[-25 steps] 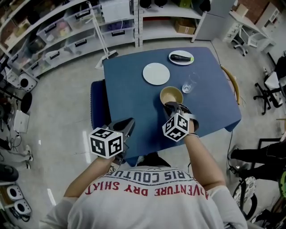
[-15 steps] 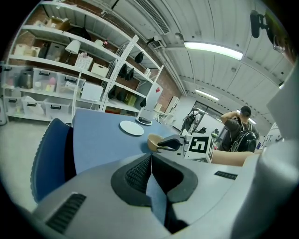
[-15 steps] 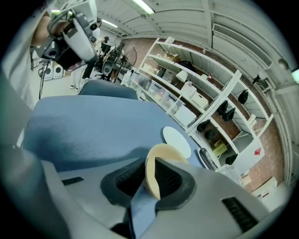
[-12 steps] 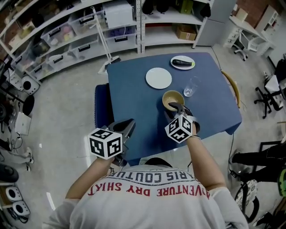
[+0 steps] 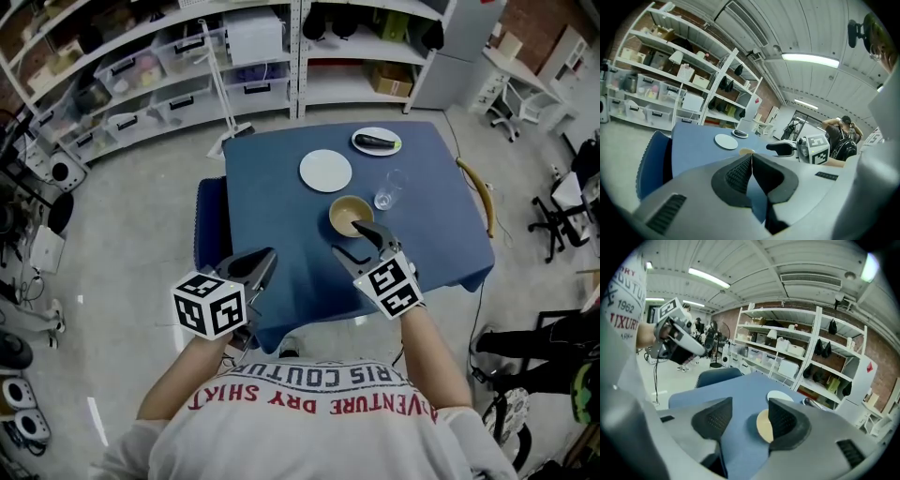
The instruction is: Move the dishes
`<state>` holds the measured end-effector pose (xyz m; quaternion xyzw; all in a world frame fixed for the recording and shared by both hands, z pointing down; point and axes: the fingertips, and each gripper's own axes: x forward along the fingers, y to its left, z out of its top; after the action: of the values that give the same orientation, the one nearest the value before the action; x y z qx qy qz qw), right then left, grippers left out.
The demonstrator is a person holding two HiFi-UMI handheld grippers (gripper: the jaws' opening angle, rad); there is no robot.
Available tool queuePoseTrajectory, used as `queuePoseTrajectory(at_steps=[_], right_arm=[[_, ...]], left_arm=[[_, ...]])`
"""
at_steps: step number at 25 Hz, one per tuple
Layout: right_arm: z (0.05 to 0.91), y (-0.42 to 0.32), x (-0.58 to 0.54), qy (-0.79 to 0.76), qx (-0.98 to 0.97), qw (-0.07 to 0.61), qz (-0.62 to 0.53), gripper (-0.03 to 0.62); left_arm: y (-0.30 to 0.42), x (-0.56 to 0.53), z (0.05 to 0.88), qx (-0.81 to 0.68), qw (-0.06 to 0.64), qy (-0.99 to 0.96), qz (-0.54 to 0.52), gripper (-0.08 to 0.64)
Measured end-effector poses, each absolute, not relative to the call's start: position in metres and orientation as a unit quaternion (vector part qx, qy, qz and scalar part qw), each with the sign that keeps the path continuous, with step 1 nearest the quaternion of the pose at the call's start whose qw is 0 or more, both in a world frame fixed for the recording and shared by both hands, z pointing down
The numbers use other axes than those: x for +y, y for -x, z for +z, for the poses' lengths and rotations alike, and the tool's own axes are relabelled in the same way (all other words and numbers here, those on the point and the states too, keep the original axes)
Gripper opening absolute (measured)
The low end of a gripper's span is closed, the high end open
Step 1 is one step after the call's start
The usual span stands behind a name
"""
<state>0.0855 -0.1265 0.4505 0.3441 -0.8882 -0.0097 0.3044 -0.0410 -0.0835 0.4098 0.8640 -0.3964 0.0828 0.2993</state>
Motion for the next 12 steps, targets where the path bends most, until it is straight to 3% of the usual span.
queuePoseTrajectory(at_steps=[5, 12], right_arm=[[0.409, -0.094, -0.081, -0.334, -0.916, 0.222, 0.033, 0.214], [0.369, -0.101, -0.018, -0.331, -0.933, 0.117, 0.075, 0.072]], left_arm=[[0.019, -0.052, 0.393, -0.396, 0.277, -0.872, 0.084, 0.029], [-0.006, 0.001, 0.37, -0.39, 0.261, -0.88, 0.067, 0.029]])
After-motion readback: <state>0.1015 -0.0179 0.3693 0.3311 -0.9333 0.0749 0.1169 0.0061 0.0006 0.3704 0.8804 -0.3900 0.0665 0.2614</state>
